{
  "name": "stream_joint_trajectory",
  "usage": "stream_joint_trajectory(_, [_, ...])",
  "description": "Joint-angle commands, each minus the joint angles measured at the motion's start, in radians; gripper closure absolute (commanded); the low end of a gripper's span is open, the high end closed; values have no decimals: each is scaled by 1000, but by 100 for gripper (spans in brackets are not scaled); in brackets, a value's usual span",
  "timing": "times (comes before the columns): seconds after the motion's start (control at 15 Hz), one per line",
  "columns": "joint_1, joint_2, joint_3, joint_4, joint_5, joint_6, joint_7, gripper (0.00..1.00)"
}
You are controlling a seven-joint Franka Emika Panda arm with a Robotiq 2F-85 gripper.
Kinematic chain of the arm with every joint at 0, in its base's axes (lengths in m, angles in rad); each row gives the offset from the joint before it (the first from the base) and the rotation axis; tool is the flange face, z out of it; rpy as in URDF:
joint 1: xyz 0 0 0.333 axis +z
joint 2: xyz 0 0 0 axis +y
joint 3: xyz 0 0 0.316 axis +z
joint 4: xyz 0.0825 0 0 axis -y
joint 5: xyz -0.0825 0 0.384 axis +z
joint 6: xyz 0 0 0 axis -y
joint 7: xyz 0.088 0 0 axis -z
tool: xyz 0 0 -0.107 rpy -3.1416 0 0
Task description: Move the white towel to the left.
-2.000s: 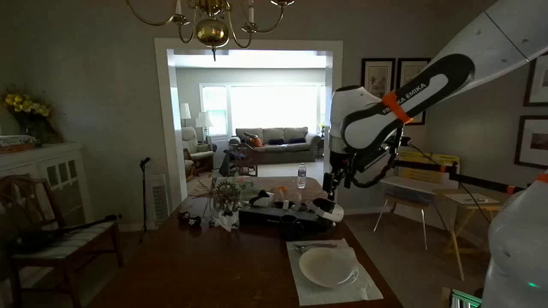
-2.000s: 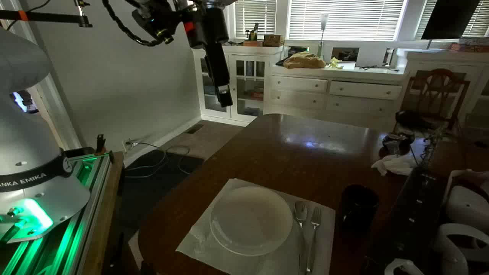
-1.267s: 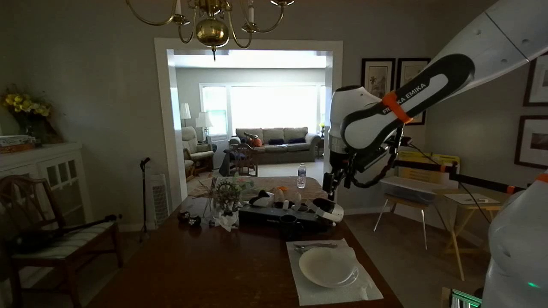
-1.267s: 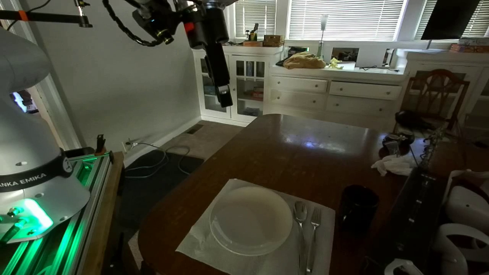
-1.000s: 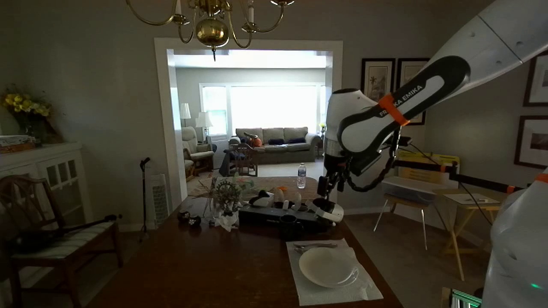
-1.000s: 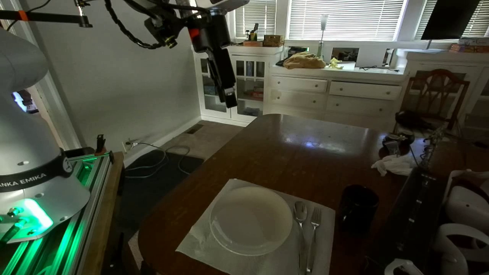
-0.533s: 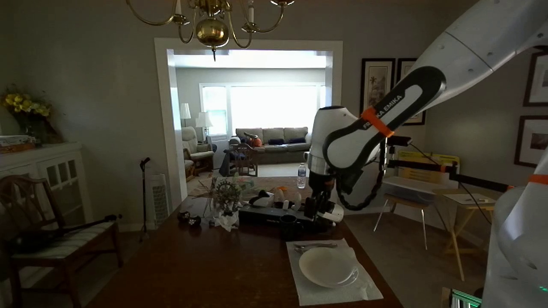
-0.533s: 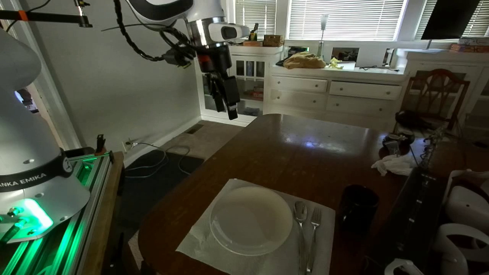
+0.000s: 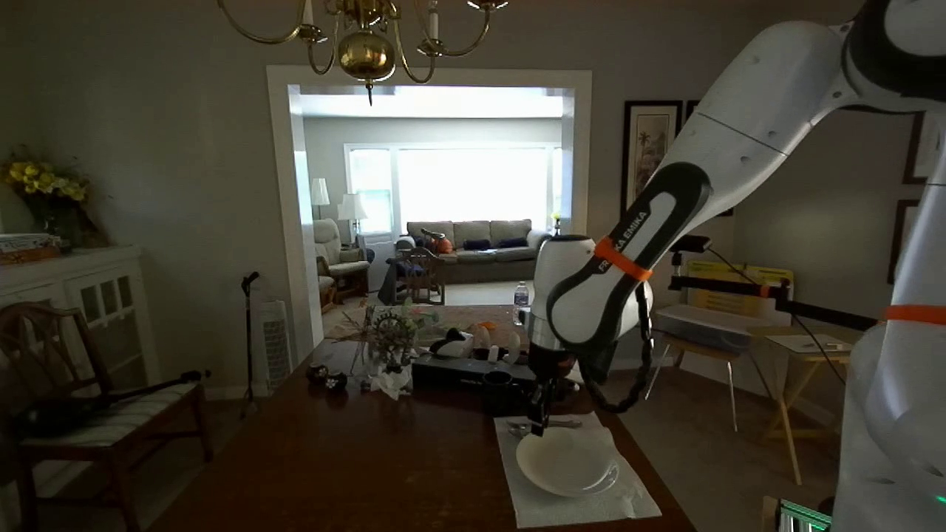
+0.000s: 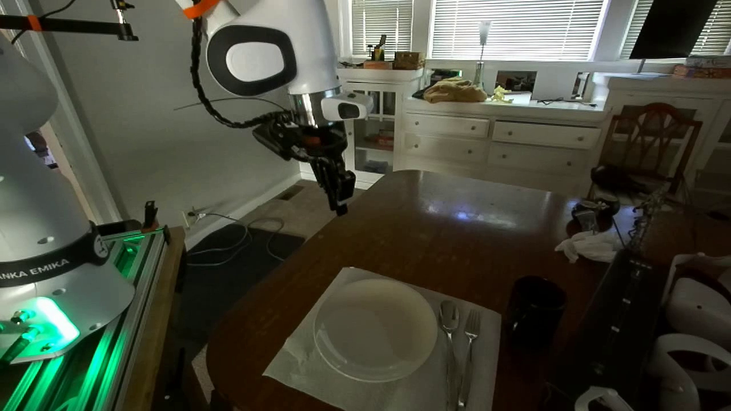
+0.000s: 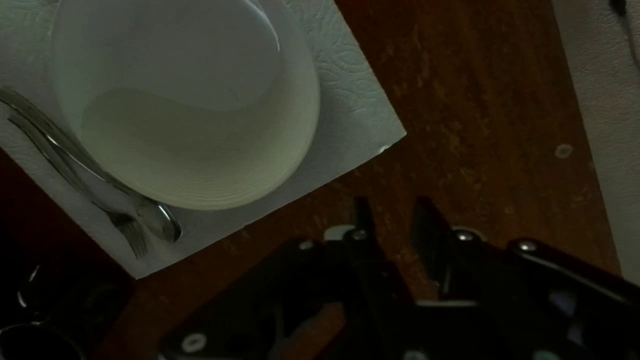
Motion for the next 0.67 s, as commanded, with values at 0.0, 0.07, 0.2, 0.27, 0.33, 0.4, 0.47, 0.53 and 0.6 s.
stream_joint_trajectory(0.0, [-7,25,7,0,0,23,0,100])
stream_joint_trajectory(0.07, [-9,45,9,1,-1,34,0,87])
stream_joint_trajectory(0.2, [-9,46,10,5,-1,34,0,99])
stream_joint_trajectory(0.27, [-8,42,10,6,-1,34,0,99])
stream_joint_trajectory(0.33, [-8,39,10,6,-1,34,0,99])
stream_joint_trajectory(0.4, [-18,56,6,13,-22,21,15,100])
stream_joint_trajectory(0.47, [-6,90,3,19,23,31,-21,100])
stream_joint_trajectory(0.53, [0,117,9,19,42,48,-19,100])
stream_joint_trajectory(0.6, [14,148,16,20,92,73,-42,100])
